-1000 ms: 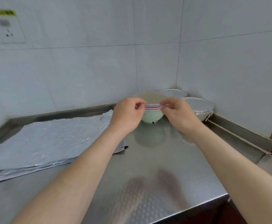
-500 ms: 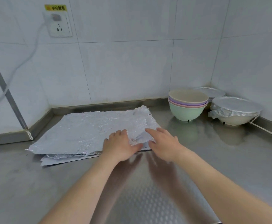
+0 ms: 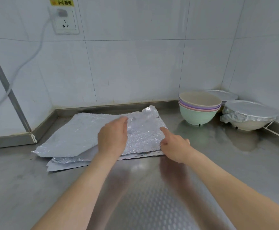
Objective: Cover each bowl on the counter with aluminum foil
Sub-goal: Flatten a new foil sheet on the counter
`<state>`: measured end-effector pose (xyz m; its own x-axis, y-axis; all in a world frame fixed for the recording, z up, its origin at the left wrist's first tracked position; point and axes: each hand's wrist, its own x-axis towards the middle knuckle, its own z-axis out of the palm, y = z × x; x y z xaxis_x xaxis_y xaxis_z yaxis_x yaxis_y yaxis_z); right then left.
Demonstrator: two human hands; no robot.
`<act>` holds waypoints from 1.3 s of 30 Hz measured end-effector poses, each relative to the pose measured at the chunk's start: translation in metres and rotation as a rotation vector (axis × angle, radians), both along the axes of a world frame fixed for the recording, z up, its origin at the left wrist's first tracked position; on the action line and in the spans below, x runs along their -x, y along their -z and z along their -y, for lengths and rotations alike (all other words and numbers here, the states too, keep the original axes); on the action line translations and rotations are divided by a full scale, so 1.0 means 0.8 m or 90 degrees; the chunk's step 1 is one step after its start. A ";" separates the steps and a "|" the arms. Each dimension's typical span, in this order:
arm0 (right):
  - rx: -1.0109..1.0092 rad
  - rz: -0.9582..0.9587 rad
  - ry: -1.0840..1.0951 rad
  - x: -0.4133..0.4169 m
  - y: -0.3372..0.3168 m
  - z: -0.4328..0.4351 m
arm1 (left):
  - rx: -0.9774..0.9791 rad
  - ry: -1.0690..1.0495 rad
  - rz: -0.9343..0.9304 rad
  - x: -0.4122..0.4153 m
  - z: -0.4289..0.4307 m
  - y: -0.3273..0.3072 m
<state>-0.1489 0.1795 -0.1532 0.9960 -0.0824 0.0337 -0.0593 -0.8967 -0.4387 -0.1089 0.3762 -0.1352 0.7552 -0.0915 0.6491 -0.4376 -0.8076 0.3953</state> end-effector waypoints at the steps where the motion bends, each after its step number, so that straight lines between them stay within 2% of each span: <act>1: -0.033 0.020 0.002 -0.001 -0.002 0.002 | 0.055 0.031 0.052 0.004 -0.004 -0.015; 4: -0.196 0.194 -0.010 -0.001 -0.014 0.012 | 0.178 0.167 0.109 0.031 -0.021 -0.062; 7: -0.431 0.282 0.041 0.010 -0.041 0.041 | 0.264 0.343 0.015 0.062 -0.056 -0.084; 9: -0.520 0.294 0.049 0.029 -0.059 0.068 | 0.276 0.456 -0.061 0.086 -0.080 -0.083; 11: -0.487 0.303 -0.001 0.053 -0.072 0.086 | 0.257 0.474 -0.123 0.101 -0.102 -0.072; 17: -0.195 0.301 -0.137 0.110 -0.071 0.104 | 0.227 0.465 -0.296 0.132 -0.126 -0.040; 23: 0.041 0.368 -0.216 0.157 -0.010 0.094 | 0.156 0.415 -0.383 0.133 -0.128 0.019; 26: 0.145 0.335 -0.284 0.172 0.012 0.095 | 0.118 0.343 -0.397 0.135 -0.133 0.041; 30: 0.186 0.321 -0.319 0.187 0.033 0.100 | 0.033 0.319 -0.408 0.130 -0.142 0.064; 36: 0.082 0.287 -0.275 0.188 0.037 0.102 | 0.128 0.301 -0.380 0.136 -0.137 0.067; 39: 0.023 0.246 -0.257 0.178 0.037 0.100 | 0.136 0.256 -0.383 0.131 -0.139 0.063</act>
